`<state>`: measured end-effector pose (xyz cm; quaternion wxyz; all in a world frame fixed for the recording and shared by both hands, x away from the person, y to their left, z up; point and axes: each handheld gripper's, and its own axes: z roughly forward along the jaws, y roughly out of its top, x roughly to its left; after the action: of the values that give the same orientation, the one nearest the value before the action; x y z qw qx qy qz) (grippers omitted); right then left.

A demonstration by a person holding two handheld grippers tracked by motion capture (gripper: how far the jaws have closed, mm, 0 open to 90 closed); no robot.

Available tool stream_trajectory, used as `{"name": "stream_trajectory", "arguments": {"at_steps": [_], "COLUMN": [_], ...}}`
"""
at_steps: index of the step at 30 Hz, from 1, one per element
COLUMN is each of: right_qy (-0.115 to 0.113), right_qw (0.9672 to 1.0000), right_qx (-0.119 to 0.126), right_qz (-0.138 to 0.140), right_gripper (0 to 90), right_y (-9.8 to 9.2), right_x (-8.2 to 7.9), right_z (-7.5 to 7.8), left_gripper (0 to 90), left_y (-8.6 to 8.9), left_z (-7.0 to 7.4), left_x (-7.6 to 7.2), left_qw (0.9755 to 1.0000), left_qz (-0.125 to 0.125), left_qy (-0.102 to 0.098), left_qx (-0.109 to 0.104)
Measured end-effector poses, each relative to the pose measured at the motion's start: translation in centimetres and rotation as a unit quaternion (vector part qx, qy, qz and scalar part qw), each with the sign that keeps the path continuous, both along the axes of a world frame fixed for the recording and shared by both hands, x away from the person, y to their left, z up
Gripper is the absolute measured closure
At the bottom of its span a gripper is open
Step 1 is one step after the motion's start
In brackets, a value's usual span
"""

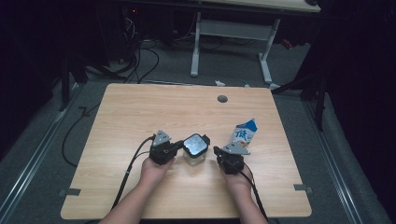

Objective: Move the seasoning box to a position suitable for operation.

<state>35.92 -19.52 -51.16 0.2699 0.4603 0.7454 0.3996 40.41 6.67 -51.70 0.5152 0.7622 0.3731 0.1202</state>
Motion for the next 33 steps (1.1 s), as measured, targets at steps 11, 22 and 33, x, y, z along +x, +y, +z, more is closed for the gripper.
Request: {"name": "stream_trajectory", "arguments": {"at_steps": [11,22,33], "right_qy": [0.001,-0.001,-0.004], "right_qw": [1.0000,0.9999,0.9985], "right_qx": [0.000,0.000,-0.003], "right_qz": [-0.005,0.013,0.054], "right_gripper": [90.0,90.0,90.0], "right_y": [-0.7,0.8,5.1], "right_x": [-0.9,-0.4,0.7], "right_z": [-0.1,-0.1,0.1], "left_gripper": [90.0,90.0,90.0], "left_y": [0.4,4.2,4.7], "left_z": [-0.1,-0.1,-0.3], "left_x": [-3.6,-3.1,-4.3], "left_qw": [0.9998,0.9992,0.9992], "left_qz": [-0.013,0.037,0.032], "left_qy": [-0.014,-0.014,-0.004], "left_qx": [0.001,0.008,0.025]}}
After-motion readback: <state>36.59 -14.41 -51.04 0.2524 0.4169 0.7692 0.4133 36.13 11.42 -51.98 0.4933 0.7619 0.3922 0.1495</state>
